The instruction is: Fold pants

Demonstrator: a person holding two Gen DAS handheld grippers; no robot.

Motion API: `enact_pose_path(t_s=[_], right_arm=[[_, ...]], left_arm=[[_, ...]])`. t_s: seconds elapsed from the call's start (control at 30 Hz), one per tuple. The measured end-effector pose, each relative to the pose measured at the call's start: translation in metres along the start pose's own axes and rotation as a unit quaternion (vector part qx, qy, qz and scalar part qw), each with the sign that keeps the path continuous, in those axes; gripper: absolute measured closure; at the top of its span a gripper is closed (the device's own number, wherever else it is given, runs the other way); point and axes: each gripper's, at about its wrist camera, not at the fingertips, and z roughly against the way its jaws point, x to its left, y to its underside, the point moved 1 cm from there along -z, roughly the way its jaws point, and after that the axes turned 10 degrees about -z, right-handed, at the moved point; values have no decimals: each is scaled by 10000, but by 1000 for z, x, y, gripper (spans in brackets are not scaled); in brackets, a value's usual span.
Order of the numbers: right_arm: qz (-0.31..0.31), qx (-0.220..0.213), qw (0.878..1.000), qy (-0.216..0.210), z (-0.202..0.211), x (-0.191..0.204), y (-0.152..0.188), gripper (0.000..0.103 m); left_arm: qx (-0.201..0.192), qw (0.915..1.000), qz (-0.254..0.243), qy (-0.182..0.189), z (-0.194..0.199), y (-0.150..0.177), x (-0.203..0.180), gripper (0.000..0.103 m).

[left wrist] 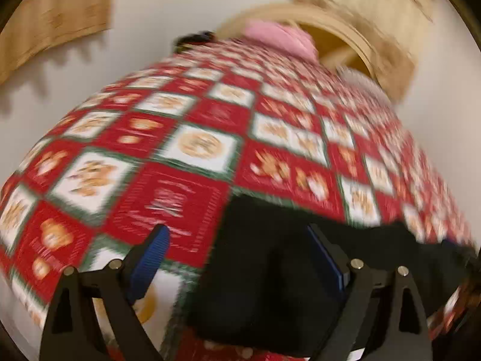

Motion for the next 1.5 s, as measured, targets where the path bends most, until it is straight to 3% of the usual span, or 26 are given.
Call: enact_pose_path(t_s=[0.1,0.17,0.27,0.33,0.43,0.53,0.6,0.63,0.83,1.0,1.13,1.23,1.3,1.37,1.5], right_arm=[[-10,-28,10000,45,2,2,2,42],[5,-51,9999,122,7,1,4,42],[-149,-95,9996,231,15,-8,5,42],[-335,-152,9990,245,19,-16,5,42],[-546,-223,9980,235,19,-22,7,42],[-575,-235,9978,216,16,-22,9,42],[-512,-219,9981,266,13,-19,10,42],[-483,-210,9981,314,11,-17,12,42],[-581,-253,9973,365,4,-16,19,42],[-395,-214,9982,392,-4,-3,24,42],[-216,-59,9991,362,-24,6,27,42],[-262,155,9989,364,-42,2,33,42],[-198,155,9988,417,-47,2,37,42],[-131,198,9989,396,-45,3,36,42],[24,191,9996,186,-33,5,21,42]], left_arm=[[332,9992,-241,-22,-24,5,-15,10],[264,9994,-201,-137,-30,7,-17,10],[265,9996,-21,-18,-29,6,-17,9],[278,9995,16,135,-25,6,-19,18],[284,9995,122,76,-18,8,-14,39],[172,9977,570,320,-9,11,-2,57],[87,9972,632,387,-4,11,-4,74],[46,9978,564,358,-1,10,-9,77],[-413,9978,224,-461,20,0,-36,80],[-652,9852,-115,-1584,38,-3,-58,80],[-409,9766,-226,-2100,25,1,-59,80],[69,9750,37,-2222,-3,7,-45,71],[330,9667,59,-2538,-15,9,-37,36],[272,9578,69,-2859,-6,10,-33,8],[-165,9427,249,-3322,32,4,-15,5]])
